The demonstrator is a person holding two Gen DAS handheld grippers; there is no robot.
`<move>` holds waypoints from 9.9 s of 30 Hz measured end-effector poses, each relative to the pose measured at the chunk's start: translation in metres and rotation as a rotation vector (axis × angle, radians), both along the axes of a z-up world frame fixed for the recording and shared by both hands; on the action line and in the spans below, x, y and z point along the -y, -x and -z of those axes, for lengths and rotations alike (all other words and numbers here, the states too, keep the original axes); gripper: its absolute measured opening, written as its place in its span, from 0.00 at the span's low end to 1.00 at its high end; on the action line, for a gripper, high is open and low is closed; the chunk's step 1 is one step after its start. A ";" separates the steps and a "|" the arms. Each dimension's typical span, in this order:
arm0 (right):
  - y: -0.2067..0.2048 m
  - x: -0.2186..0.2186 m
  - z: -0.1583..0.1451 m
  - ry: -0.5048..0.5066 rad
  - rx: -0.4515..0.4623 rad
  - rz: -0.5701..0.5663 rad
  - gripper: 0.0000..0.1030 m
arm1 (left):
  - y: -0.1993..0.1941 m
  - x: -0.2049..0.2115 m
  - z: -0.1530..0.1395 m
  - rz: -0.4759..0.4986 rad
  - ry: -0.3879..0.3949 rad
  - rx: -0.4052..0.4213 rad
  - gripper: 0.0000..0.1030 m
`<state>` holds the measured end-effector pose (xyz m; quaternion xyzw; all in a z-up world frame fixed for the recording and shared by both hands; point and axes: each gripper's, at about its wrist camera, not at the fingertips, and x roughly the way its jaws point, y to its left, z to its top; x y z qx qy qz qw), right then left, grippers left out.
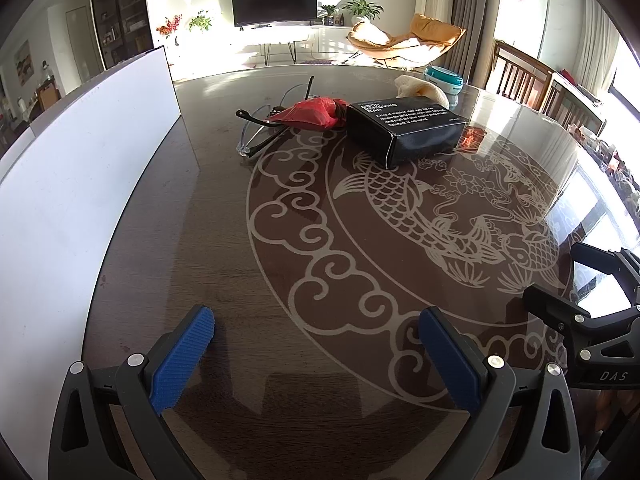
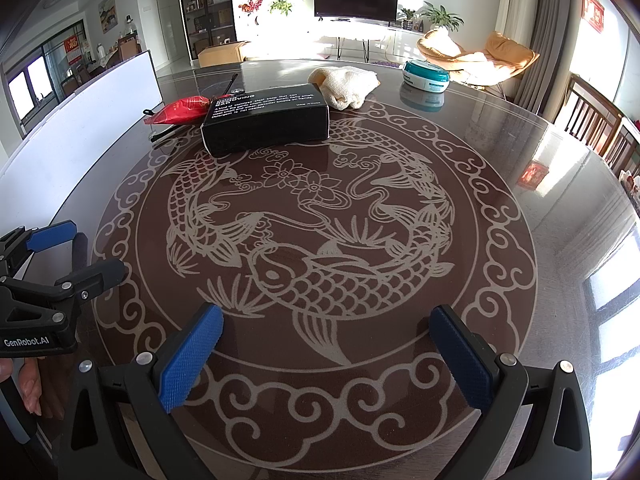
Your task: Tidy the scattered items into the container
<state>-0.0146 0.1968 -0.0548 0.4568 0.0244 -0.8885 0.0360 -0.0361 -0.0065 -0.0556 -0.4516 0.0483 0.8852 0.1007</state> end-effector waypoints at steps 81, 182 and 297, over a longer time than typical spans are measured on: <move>0.000 0.001 0.000 0.001 0.000 -0.001 1.00 | -0.011 -0.006 -0.021 0.143 -0.030 -0.061 0.69; -0.017 0.074 -0.010 0.008 0.012 -0.339 1.00 | -0.080 0.063 -0.021 -0.056 -0.279 0.060 0.63; -0.013 -0.026 0.003 0.000 0.003 -0.125 1.00 | -0.011 0.002 0.005 0.026 0.008 0.004 1.00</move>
